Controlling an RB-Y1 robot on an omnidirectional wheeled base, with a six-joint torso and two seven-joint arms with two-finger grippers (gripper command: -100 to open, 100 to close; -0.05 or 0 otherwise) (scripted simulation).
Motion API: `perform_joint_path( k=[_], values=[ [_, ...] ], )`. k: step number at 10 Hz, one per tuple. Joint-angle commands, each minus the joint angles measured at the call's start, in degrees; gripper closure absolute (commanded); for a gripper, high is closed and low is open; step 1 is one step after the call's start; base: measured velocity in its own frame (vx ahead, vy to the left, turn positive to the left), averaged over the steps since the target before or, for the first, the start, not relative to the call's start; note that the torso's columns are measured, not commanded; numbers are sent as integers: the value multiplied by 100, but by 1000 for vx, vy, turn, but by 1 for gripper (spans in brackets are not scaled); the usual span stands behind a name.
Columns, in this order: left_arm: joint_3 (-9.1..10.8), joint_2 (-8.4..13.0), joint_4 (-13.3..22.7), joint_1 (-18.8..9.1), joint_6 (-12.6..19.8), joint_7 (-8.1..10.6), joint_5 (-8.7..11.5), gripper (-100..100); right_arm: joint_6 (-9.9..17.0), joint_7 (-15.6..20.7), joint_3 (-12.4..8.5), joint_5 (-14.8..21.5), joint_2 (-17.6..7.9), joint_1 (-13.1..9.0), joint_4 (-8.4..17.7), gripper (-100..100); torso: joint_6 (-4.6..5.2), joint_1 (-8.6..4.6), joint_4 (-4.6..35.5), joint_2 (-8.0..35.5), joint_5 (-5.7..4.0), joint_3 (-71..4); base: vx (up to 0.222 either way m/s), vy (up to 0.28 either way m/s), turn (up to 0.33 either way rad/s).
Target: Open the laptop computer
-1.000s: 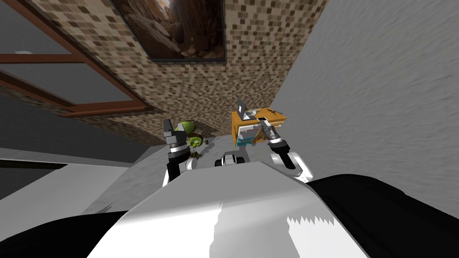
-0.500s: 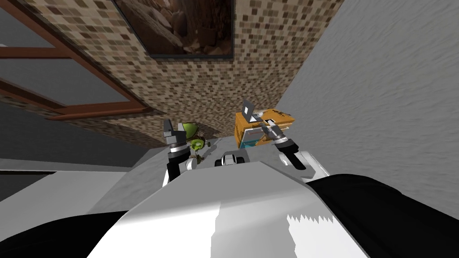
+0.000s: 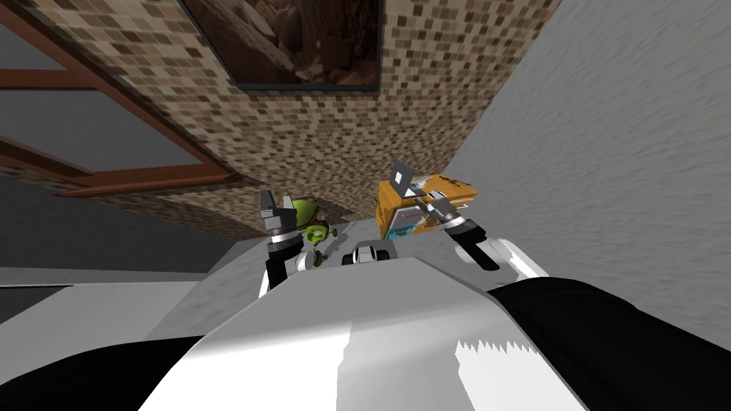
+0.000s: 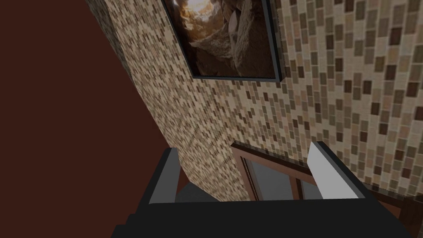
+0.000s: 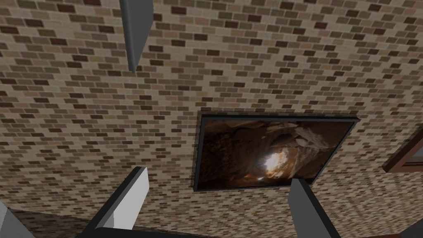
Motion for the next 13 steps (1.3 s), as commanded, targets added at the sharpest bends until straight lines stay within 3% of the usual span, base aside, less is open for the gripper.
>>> perform_joint_path(
  k=[1, 8, 13],
  values=[
    [0, 0, 0, 0, 0, 0, 0, 0, 76, 236, -155, 259, -254, 97, 2, -100, 0, 0, -2, -8, 0, -5, 122, 78, -44],
    [1, 1, 0, 1, 0, 0, 0, 0, 368, 1037, -570, 984, -826, 432, -56, -100, -1, -12, -3, -10, -4, -6, 151, 46, -68],
    [1, 1, 0, 1, 0, 0, 0, 0, 637, 1683, -822, 1486, -1087, 677, -101, -100, -1, -3, 1, 1, -1, 1, 183, 25, -107]
  ],
)
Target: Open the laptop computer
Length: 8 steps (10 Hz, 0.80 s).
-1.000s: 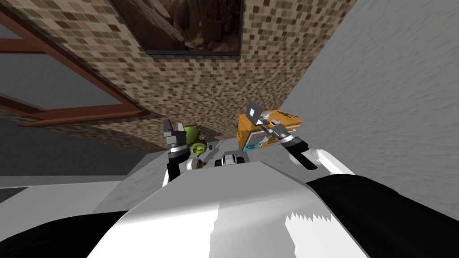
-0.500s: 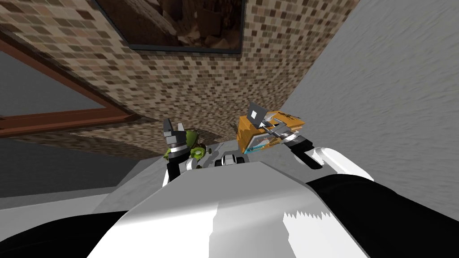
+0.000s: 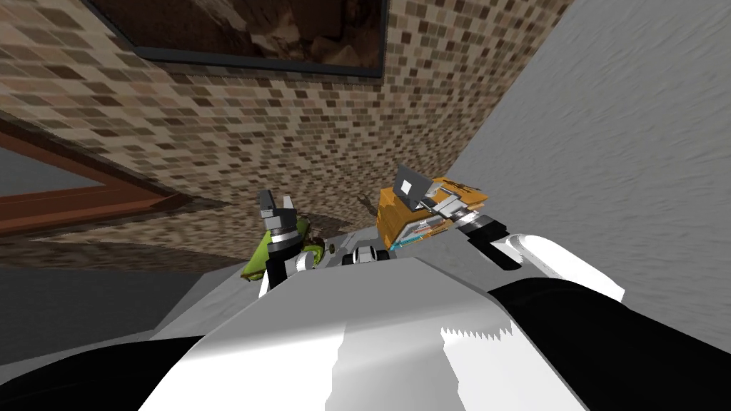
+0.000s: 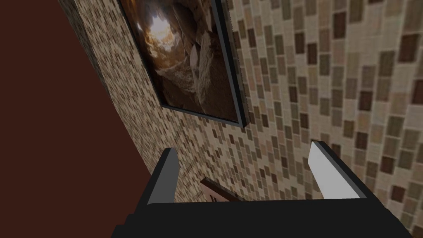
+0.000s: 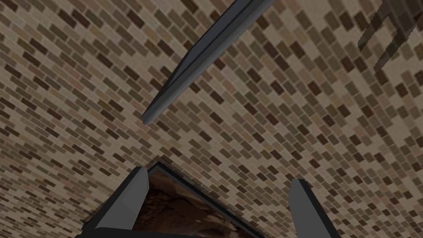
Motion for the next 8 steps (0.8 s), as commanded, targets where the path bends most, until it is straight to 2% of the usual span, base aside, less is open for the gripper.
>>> perform_joint_path(
  k=[1, 4, 5, 6, 7, 8],
  values=[
    [0, 0, 0, 0, 0, 0, 0, 0, 143, 328, -113, 237, -107, 111, -15, -100, 1, 1, 1, 7, 1, 3, 179, 32, -105],
    [0, 0, 0, -1, 0, 0, 0, 0, 286, 651, -217, 468, -205, 228, -36, -100, 0, -8, 0, 3, -2, 1, 163, -5, -90],
    [0, 0, 0, -1, 0, 0, 0, 0, 250, 554, -197, 410, -189, 209, -43, -100, -1, -7, 0, 2, -2, 0, 63, -2, -35],
    [0, 0, 0, -2, 0, 0, 0, 0, 296, 508, -298, 385, -279, 266, -88, -100, -9, -6, -4, 7, -5, 3, 96, 33, -16],
    [0, 0, 1, -2, 0, 0, 0, 0, 277, 543, -256, 399, -242, 250, -73, -100, -8, 9, -5, -17, 3, -11, 57, 20, -20],
    [0, 0, 0, -2, 0, 0, 0, 0, 284, 532, -267, 396, -247, 254, -79, 100, -10, 5, -9, -15, 1, -12, 2, 1, -12]
  ],
)
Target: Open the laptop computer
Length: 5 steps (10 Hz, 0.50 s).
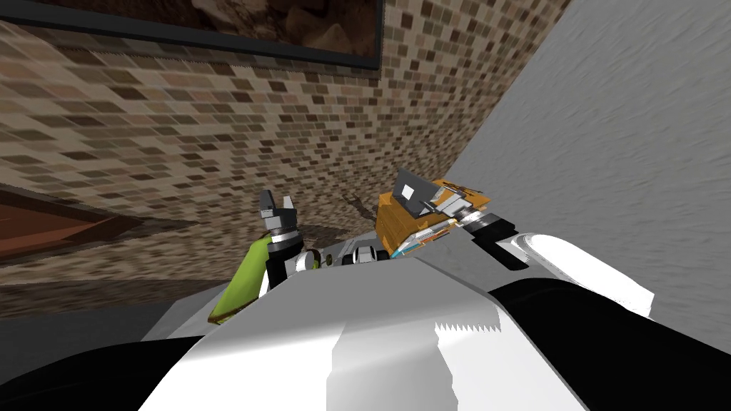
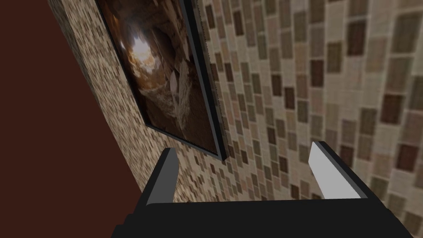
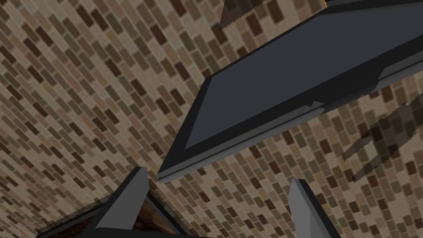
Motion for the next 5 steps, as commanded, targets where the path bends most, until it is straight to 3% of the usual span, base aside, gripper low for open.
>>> perform_joint_path(
  k=[1, 5],
  values=[
    [0, 0, 0, 0, 0, 0, 0, 0, -13, -254, 6, -215, -58, -47, 135, 100, 0, -8, 0, 5, -6, 6, -3, -41, 10],
    [0, 0, 0, -1, 0, 0, 0, 0, -45, -766, 31, -645, -178, -136, 407, 100, 7, -3, 1, -4, -3, 1, -16, -35, 61]
  ],
)
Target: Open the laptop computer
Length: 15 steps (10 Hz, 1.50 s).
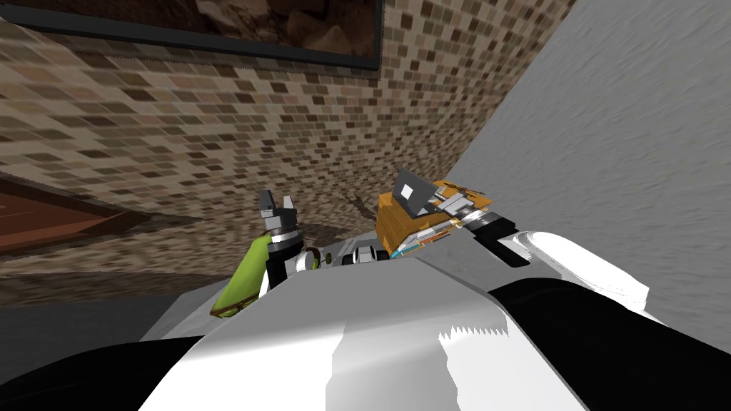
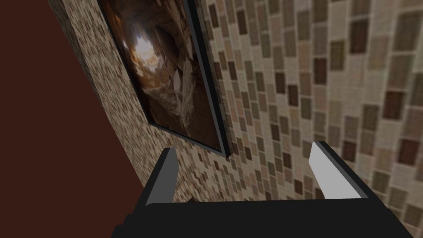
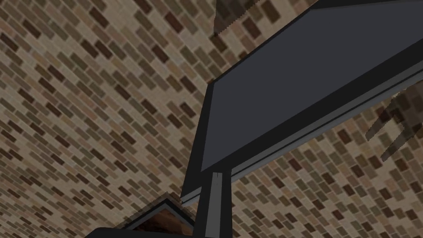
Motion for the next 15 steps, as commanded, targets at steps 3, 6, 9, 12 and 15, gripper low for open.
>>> perform_joint_path(
  k=[3, 6, 9, 12, 15],
  values=[
    [0, 0, 0, 0, 0, 0, 0, 0, -15, -604, 45, -491, -138, -99, 306, 100, 0, -9, 0, 1, -2, 0, -18, -18, 59],
    [0, 0, 0, 1, 0, 0, 0, 0, -15, -604, 45, -491, -138, -99, 306, 100, 4, 3, 5, 8, 3, 5, -3, -3, 11],
    [0, 0, 0, 1, 0, 0, 0, 0, -15, -604, 45, -491, -138, -99, 306, 100, -3, 12, 7, 10, 8, 5, 4, 4, -12],
    [0, 0, 0, 0, 0, 0, 0, 0, -15, -604, 45, -491, -138, -99, 306, 100, 2, 1, 8, 19, 3, 11, -4, -4, 14],
    [0, 0, 0, 0, 0, 0, 0, 0, -9, -713, 18, -592, -153, -141, 428, 100, 3, -6, 7, 15, 0, 9, -23, -23, 75]
  ],
)
